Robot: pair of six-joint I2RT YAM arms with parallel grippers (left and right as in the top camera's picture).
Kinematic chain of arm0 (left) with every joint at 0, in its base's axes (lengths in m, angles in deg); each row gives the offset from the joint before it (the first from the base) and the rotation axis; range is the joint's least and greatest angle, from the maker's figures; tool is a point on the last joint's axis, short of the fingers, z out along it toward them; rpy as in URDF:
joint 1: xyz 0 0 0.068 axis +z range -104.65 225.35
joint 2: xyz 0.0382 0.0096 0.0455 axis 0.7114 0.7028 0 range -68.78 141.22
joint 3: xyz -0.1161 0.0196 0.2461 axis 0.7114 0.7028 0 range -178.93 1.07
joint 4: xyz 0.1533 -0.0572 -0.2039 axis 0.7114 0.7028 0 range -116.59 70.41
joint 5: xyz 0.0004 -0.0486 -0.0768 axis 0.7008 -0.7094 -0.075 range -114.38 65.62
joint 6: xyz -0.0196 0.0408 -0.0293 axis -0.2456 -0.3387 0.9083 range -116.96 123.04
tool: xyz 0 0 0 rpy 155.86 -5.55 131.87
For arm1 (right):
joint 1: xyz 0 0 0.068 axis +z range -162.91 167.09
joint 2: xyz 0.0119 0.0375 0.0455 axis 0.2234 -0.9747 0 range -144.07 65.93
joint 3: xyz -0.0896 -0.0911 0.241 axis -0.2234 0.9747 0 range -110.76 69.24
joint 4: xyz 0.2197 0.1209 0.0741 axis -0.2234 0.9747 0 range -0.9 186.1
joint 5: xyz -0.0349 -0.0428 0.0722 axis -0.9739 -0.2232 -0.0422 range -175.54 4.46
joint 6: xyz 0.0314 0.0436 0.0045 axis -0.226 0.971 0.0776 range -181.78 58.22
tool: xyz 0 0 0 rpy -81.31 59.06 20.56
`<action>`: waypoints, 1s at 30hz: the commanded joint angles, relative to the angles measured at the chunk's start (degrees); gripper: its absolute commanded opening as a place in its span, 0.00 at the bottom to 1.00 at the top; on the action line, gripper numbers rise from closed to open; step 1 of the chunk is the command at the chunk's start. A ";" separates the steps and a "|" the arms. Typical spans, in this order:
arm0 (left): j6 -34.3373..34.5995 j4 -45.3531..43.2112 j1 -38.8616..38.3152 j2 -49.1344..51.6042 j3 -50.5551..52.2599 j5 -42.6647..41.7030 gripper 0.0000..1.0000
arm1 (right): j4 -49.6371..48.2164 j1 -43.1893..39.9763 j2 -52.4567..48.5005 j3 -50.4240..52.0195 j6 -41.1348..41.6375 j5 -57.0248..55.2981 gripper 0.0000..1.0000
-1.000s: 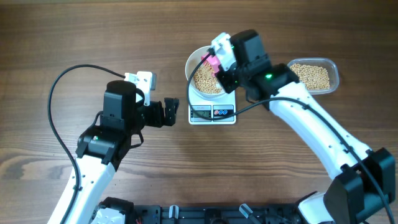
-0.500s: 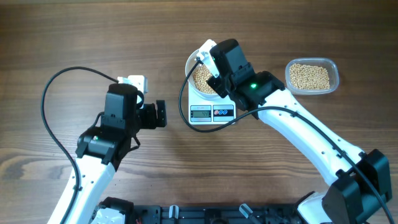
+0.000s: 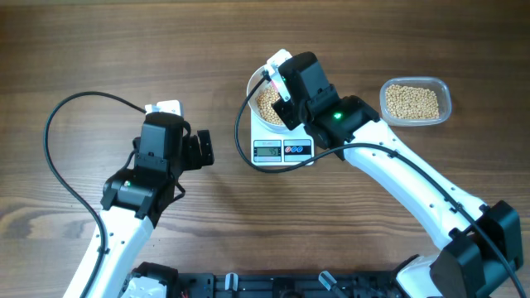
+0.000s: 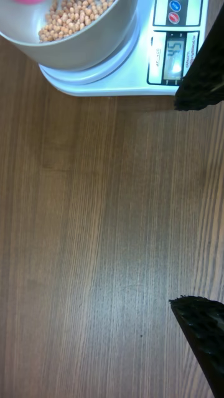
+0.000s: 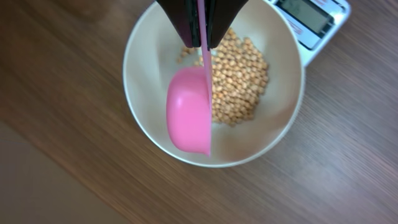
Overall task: Scoop item into bowl and weigh 150g on scale
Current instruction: 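Tilt the pink scoop to pour soybeans into the white bowl, then lift the empty pink scoop and carry it right toward the soybean tub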
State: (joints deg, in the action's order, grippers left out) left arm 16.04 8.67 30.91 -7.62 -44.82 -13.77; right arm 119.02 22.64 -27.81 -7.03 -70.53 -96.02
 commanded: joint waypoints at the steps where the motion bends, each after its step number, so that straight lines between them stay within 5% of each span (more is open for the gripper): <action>1: 0.92 0.92 0.46 -0.79 0.24 -9.31 1.00 | -0.87 0.26 1.75 -0.39 2.71 2.38 0.05; 7: -18.12 3.41 0.46 -0.79 0.24 -33.24 1.00 | -6.36 -0.96 4.24 -0.39 2.71 2.40 0.04; 10: -23.65 5.03 0.46 -0.79 0.24 -35.28 1.00 | -9.79 -2.36 6.95 -0.39 2.75 2.45 0.04; 22: -22.69 3.50 0.46 -0.79 0.24 -34.40 1.00 | -8.61 -5.70 14.40 -0.39 7.78 8.50 0.04; 30: -15.30 -0.46 0.46 -0.44 0.24 -34.40 1.00 | -9.05 -10.45 18.08 -0.39 15.23 15.52 0.04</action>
State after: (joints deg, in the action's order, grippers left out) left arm -3.44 9.85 31.09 -7.62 -44.82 -47.01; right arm 110.45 14.84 -12.38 -7.01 -59.63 -84.88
